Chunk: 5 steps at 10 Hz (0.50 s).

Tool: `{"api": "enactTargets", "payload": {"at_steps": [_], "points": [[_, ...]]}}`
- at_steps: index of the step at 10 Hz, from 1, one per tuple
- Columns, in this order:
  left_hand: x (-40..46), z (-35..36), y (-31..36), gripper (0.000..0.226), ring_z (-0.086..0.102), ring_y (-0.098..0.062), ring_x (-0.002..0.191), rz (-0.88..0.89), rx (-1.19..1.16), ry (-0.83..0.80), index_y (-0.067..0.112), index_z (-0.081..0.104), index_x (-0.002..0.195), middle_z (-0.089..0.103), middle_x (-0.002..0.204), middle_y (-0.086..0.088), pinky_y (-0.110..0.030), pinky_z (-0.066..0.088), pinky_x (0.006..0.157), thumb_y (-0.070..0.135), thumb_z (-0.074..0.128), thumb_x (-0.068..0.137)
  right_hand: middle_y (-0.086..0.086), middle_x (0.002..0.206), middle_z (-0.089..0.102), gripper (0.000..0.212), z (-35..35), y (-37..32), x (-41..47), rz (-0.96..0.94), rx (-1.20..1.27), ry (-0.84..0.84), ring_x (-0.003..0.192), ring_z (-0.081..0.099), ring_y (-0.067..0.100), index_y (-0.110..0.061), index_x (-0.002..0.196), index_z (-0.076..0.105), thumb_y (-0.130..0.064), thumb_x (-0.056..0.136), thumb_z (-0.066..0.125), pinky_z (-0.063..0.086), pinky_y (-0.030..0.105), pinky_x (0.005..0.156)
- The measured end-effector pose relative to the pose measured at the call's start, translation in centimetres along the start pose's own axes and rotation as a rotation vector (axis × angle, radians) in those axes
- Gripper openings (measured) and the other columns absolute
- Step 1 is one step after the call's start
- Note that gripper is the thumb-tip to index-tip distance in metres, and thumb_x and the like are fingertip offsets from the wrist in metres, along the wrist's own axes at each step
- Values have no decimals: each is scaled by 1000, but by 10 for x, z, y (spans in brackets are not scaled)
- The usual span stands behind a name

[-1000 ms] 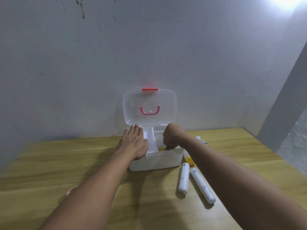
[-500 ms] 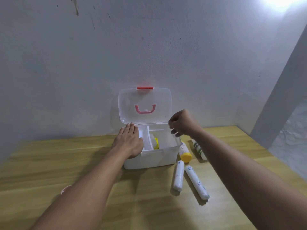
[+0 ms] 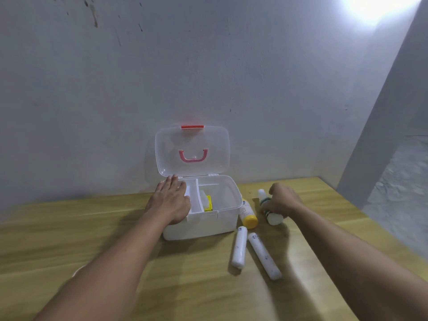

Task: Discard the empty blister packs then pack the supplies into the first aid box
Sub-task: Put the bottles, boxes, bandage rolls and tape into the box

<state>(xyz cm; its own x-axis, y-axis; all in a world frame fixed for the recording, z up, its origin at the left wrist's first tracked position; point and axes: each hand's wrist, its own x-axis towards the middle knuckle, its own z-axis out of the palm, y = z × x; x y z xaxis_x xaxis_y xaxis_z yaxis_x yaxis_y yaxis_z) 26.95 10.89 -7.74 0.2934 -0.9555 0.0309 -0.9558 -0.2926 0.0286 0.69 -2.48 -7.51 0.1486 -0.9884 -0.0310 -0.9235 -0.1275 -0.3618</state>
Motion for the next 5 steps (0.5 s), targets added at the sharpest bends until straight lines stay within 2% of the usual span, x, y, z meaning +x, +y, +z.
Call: {"api": "enactTargets", "payload": {"at_steps": [1,2,3,4,5], "points": [[0,0,1,58,-7,-23,149,-1,-4,-2,13,4,152,-8,161,-11,-38,-3,120,32,14,99,10,103,62,58,-10,-7,-2,31,188,92,90,64,31,-13,117,53,-30,66,75,58,44,74],[-1,-1,1,58,-7,-23,149,-1,-2,-3,12,4,152,-8,161,-11,-38,-3,120,32,14,99,15,109,60,70,-27,-29,-8,-39,604,119,87,66,34,-18,124,45,-28,64,80,61,48,67],[-2,-2,2,58,-8,-23,149,-8,-7,-5,12,3,152,-8,161,-11,-38,-3,120,32,14,99,16,104,60,72,-42,-60,-17,-217,814,134,86,67,34,-29,123,41,-21,62,78,61,48,57],[-2,-4,4,58,-8,-23,149,-13,-8,-13,12,4,152,-8,161,-12,-38,-3,121,32,15,98,13,96,61,75,-43,-88,-27,-411,721,93,79,67,33,-35,128,38,-18,67,77,61,47,61],[-4,-5,4,59,-8,-23,149,-16,-11,-12,12,5,152,-8,161,-12,-39,-3,121,32,16,98,11,89,65,68,-28,-105,-33,-513,448,83,74,63,32,-32,125,39,-14,70,75,57,41,63]]}}
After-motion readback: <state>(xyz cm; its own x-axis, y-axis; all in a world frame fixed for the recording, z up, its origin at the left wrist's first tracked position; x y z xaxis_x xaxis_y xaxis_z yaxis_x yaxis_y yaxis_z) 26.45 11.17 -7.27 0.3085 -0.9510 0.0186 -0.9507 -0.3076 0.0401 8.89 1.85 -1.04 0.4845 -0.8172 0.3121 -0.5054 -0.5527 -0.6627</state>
